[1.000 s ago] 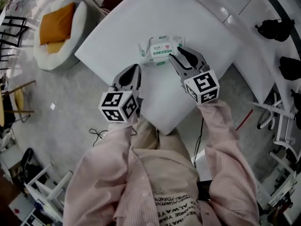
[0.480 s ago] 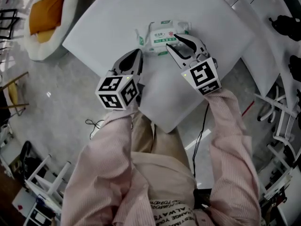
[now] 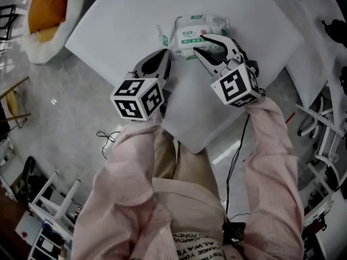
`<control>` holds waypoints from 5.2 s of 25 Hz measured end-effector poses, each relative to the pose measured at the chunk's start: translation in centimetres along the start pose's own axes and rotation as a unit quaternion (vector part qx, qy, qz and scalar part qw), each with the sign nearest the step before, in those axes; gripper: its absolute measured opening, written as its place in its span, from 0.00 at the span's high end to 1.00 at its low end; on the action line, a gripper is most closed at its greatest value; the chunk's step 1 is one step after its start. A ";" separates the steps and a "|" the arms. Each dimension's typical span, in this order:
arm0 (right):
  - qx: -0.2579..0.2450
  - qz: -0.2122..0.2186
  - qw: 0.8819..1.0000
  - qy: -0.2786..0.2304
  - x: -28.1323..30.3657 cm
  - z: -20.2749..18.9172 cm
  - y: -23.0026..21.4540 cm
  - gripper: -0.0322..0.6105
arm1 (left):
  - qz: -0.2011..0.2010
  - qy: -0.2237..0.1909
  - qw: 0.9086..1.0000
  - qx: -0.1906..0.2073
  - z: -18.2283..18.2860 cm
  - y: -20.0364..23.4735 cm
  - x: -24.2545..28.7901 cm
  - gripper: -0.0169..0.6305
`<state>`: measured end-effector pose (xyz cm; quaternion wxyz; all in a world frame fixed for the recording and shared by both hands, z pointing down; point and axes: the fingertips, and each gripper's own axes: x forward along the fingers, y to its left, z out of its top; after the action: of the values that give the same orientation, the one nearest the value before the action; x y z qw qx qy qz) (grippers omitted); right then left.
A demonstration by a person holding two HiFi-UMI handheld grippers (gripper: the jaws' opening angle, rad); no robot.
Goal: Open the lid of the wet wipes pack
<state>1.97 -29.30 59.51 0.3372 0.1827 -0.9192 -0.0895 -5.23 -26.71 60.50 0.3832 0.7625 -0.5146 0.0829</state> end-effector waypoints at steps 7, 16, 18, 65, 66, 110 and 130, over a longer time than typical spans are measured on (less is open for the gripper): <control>-0.063 0.032 0.997 0.011 0.5 -0.1 0.5 0.74 | -0.007 0.021 1.000 -0.017 -0.8 0.1 0.7 0.97; -0.079 0.085 0.993 0.029 1.0 -0.5 0.8 0.76 | -0.011 0.026 0.999 -0.022 -1.0 0.2 0.9 0.97; -0.065 0.096 0.993 0.031 1.0 -0.5 0.7 0.77 | -0.010 0.025 0.999 -0.023 -0.9 0.2 0.8 0.98; 0.128 0.050 0.990 -0.034 2.7 3.4 -7.3 0.89 | 0.003 0.027 0.999 -0.019 -1.1 0.3 0.8 0.98; 0.126 0.048 0.990 -0.032 2.9 3.3 -7.4 0.89 | 0.003 0.027 0.999 -0.019 -1.1 0.3 0.8 0.98; 0.267 -0.102 0.946 -0.156 -10.7 12.4 -7.3 0.95 | -0.036 -0.124 0.985 0.115 11.0 -7.7 -12.4 0.98; 0.319 -0.197 0.893 -0.249 -22.2 17.0 -5.7 0.95 | -0.051 -0.203 0.963 0.172 16.7 -11.7 -20.0 0.98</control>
<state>8.16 -25.02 31.99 -0.0038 0.4297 -0.8972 0.1015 -8.94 -21.40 32.67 0.1375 0.8431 -0.5199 -0.0058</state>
